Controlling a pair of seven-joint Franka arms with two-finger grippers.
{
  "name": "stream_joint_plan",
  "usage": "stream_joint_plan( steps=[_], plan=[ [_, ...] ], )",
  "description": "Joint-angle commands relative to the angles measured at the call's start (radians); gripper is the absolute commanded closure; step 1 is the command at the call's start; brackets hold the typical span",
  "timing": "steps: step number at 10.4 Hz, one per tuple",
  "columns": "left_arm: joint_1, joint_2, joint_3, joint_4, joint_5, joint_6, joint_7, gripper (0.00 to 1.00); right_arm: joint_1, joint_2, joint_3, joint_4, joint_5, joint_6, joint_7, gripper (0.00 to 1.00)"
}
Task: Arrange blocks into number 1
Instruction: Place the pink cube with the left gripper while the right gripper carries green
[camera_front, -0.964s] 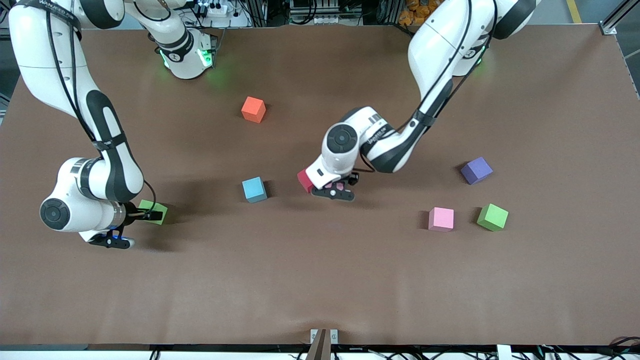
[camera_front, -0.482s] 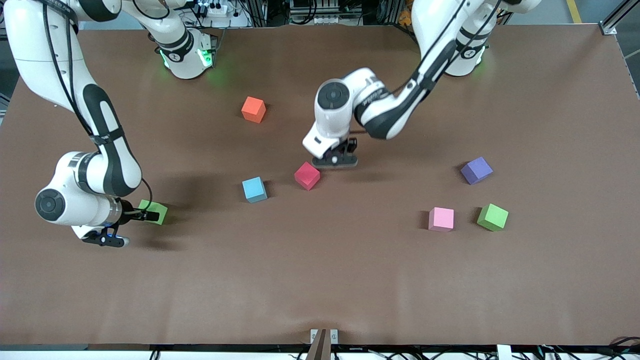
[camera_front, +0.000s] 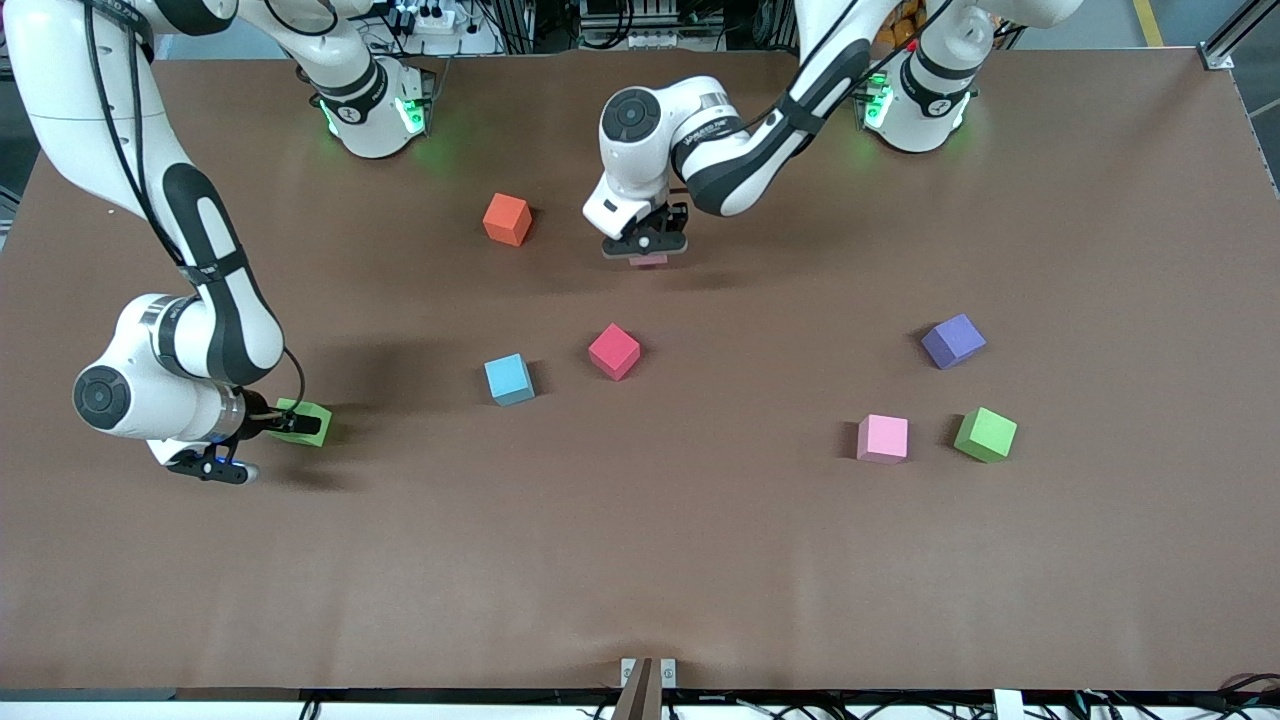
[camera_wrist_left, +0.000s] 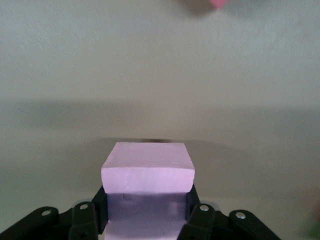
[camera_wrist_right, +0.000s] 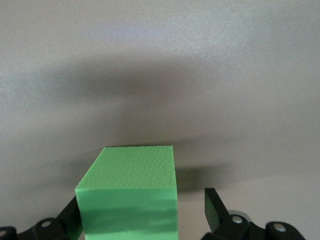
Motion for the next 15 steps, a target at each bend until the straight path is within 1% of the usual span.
stream_joint_plan(
  steps=[1,2,3,4,6,8,11,12,13,15],
  plan=[
    [-0.017,-0.025,-0.012,-0.093,0.033,0.087,-0.017,1.00,-0.020,-0.023,0.013,-0.036,0.056,0.007,-0.010,0.91],
    [-0.020,-0.029,-0.035,-0.106,0.037,0.090,-0.018,1.00,-0.029,-0.023,0.011,-0.036,0.105,0.002,-0.062,1.00],
    [-0.022,-0.030,-0.044,-0.108,0.039,0.092,-0.021,1.00,-0.038,-0.023,0.011,-0.036,0.122,-0.010,-0.119,1.00],
    [-0.022,-0.030,-0.061,-0.108,0.039,0.094,-0.035,1.00,-0.042,-0.028,0.011,-0.034,0.121,-0.013,-0.133,1.00],
    [-0.041,-0.020,-0.064,-0.110,0.039,0.116,-0.046,1.00,-0.022,-0.051,0.011,-0.034,0.121,-0.051,-0.138,1.00],
    [-0.045,-0.013,-0.066,-0.113,0.039,0.124,-0.066,1.00,0.035,-0.080,0.011,-0.036,0.119,-0.076,-0.148,1.00],
    [-0.046,0.010,-0.066,-0.110,0.039,0.141,-0.167,1.00,0.110,-0.123,0.010,-0.046,0.119,-0.076,-0.136,1.00],
    [-0.048,0.010,-0.066,-0.106,0.042,0.143,-0.167,0.47,0.132,-0.130,0.010,-0.046,0.119,-0.076,-0.130,1.00],
    [-0.048,0.003,-0.066,-0.102,0.048,0.143,-0.176,0.00,0.153,-0.140,0.010,-0.046,0.119,-0.077,-0.104,1.00],
    [-0.043,-0.017,-0.066,-0.093,0.054,0.141,-0.170,0.00,0.236,-0.137,0.010,-0.046,0.119,-0.053,-0.002,1.00]
  ],
)
